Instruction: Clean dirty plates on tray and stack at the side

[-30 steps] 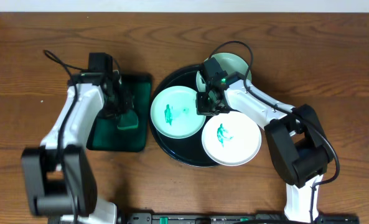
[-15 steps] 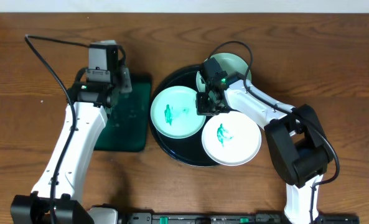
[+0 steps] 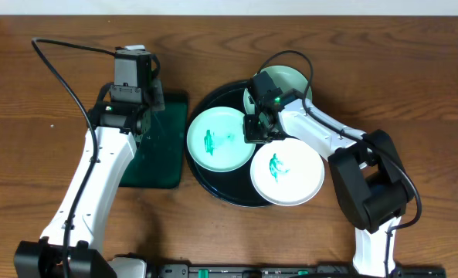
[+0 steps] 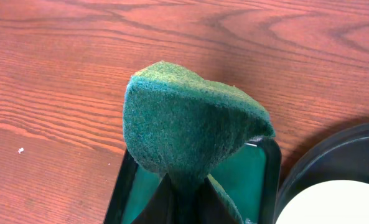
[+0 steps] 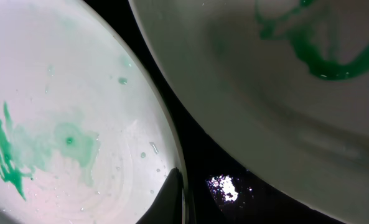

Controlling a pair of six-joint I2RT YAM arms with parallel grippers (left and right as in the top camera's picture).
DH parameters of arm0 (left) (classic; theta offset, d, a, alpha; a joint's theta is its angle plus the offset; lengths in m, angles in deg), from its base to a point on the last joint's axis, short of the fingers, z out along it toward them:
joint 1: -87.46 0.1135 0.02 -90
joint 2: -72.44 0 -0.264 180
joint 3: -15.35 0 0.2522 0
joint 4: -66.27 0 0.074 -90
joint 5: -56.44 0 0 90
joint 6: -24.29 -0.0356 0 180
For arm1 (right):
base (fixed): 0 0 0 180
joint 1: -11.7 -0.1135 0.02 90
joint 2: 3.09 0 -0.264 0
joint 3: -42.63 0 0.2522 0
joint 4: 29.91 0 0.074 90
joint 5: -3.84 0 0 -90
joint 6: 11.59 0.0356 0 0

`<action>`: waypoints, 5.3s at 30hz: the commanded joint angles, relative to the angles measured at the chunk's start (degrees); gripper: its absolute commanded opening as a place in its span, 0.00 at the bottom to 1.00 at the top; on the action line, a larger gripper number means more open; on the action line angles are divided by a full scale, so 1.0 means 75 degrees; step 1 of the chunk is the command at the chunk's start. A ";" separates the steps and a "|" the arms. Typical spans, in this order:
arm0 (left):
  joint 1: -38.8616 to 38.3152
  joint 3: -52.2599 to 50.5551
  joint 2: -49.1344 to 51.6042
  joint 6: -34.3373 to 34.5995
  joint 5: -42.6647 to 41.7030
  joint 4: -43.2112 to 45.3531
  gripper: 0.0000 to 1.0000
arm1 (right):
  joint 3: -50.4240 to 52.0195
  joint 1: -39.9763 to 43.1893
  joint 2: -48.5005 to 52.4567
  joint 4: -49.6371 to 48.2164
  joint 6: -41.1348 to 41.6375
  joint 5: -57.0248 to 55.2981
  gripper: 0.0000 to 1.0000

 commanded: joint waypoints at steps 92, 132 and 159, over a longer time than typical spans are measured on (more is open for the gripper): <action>-0.0970 0.0125 0.3835 0.1020 -0.4779 -0.1032 0.07 | 0.0137 -0.0070 0.0379 0.0428 -0.0137 -0.0041 0.01; -0.0495 0.0192 0.3783 0.1845 -0.2503 -0.1728 0.07 | 0.0137 -0.0070 0.0379 0.0597 -0.0140 -0.0015 0.01; 0.0807 0.1008 0.1842 0.2063 -0.2119 -0.2809 0.07 | 0.0137 -0.0096 0.0379 0.0603 -0.1137 -0.0012 0.01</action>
